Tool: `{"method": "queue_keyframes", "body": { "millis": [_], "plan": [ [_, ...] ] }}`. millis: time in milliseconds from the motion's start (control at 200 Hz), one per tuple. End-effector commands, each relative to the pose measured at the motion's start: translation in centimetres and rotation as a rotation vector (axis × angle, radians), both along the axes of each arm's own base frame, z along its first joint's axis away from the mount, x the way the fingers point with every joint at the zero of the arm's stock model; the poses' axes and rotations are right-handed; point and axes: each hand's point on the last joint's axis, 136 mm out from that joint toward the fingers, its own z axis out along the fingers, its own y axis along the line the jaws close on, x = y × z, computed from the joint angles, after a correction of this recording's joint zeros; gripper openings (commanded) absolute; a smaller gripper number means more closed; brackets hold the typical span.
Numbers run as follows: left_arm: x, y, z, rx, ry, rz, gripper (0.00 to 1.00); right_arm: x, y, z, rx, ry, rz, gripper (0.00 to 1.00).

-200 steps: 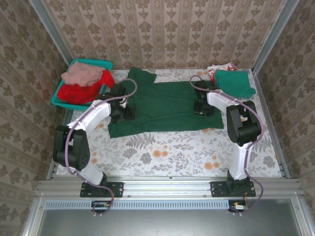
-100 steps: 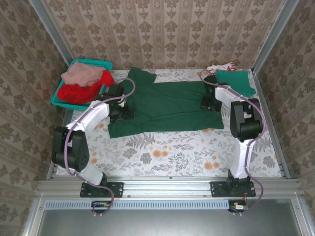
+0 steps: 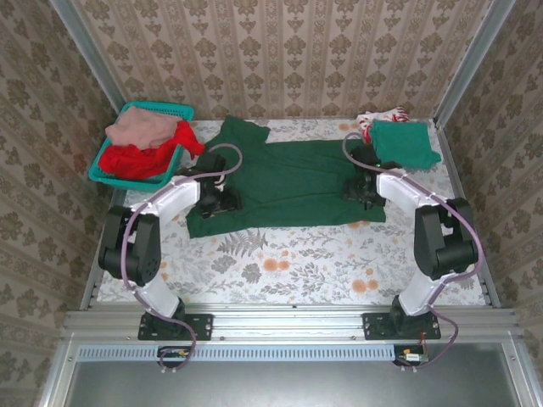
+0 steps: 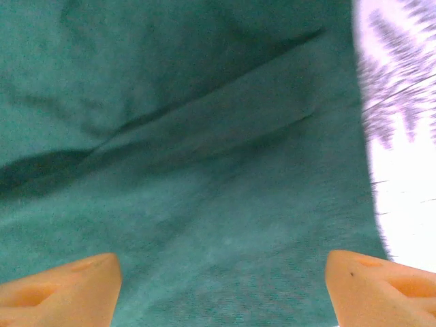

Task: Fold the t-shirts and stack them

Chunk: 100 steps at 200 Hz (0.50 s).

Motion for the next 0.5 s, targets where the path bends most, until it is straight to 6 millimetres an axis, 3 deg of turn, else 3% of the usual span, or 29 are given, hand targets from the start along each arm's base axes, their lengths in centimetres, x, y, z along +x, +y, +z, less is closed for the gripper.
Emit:
{"method": "queue_keyframes", "body": {
  "millis": [0, 85, 265, 495],
  "plan": [
    [0.8, -1.6, -0.5, -0.06, 0.002, 0.02, 0.69, 0.6, 1.4, -2.1, 0.067, 0.015, 0.0, 0.8],
    [0.8, -2.1, -1.0, -0.066, 0.015, 0.019, 0.63, 0.5, 1.3, -3.4, 0.054, 0.056, -0.004, 0.8],
    [0.5, -2.9, -2.2, -0.082, 0.044, 0.017, 0.61, 0.7, 1.4, -4.5, 0.057, 0.08, -0.006, 0.8],
    [1.1, -3.5, -1.6, -0.096, 0.029, 0.007, 0.18, 0.7, 1.4, -5.0, 0.054, 0.091, -0.008, 0.79]
  ]
}}
